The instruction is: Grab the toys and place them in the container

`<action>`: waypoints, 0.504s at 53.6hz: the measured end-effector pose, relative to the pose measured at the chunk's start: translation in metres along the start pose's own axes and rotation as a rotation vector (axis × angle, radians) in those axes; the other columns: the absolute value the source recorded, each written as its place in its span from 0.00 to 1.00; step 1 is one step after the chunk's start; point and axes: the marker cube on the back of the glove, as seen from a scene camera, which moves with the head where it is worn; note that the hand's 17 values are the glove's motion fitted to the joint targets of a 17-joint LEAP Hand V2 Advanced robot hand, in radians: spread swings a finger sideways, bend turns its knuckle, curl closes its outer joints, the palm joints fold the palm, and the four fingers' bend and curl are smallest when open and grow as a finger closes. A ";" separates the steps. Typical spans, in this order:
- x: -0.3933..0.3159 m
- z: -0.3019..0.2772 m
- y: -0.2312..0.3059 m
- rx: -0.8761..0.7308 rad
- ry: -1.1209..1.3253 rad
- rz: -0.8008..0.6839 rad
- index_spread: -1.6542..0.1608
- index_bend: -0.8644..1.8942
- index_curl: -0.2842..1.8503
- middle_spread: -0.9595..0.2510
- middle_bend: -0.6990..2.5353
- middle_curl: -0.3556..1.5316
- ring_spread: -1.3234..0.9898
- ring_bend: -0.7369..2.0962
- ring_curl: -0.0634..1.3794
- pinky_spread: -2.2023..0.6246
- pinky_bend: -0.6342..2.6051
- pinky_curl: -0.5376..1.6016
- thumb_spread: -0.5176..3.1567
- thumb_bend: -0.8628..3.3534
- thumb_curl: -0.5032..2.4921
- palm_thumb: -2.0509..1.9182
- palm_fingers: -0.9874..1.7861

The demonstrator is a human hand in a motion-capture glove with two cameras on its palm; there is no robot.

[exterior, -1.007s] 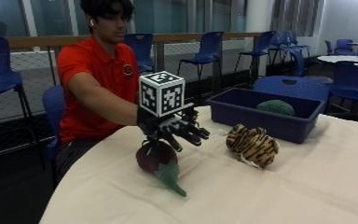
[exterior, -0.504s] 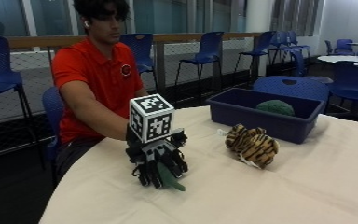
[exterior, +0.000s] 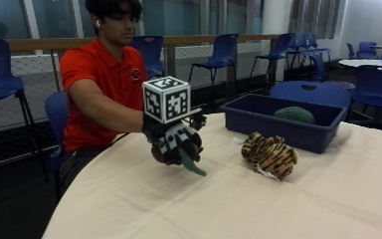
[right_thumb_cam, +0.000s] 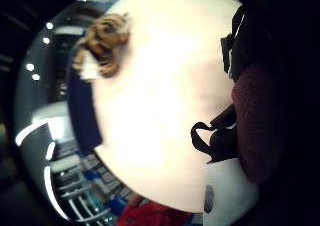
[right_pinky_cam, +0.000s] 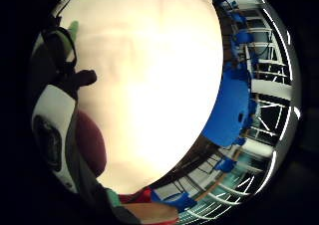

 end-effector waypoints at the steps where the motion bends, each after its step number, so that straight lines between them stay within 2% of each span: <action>1: -0.003 -0.005 0.001 0.006 -0.001 -0.007 0.70 0.47 0.36 0.58 0.34 0.30 0.39 0.59 0.32 0.62 0.52 0.40 0.44 0.26 0.35 0.67 0.66; 9: -0.039 -0.049 0.001 0.055 0.033 -0.060 0.70 0.47 0.40 0.54 0.35 0.32 0.36 0.59 0.34 0.61 0.50 0.41 0.40 0.26 0.38 0.68 0.66; 16: -0.105 -0.091 0.001 0.094 0.048 -0.147 0.70 0.46 0.42 0.52 0.34 0.33 0.35 0.58 0.35 0.61 0.50 0.41 0.38 0.25 0.40 0.68 0.67; 27: -0.215 -0.121 0.000 0.139 0.030 -0.291 0.69 0.44 0.45 0.50 0.34 0.35 0.34 0.57 0.36 0.61 0.49 0.42 0.36 0.25 0.43 0.68 0.67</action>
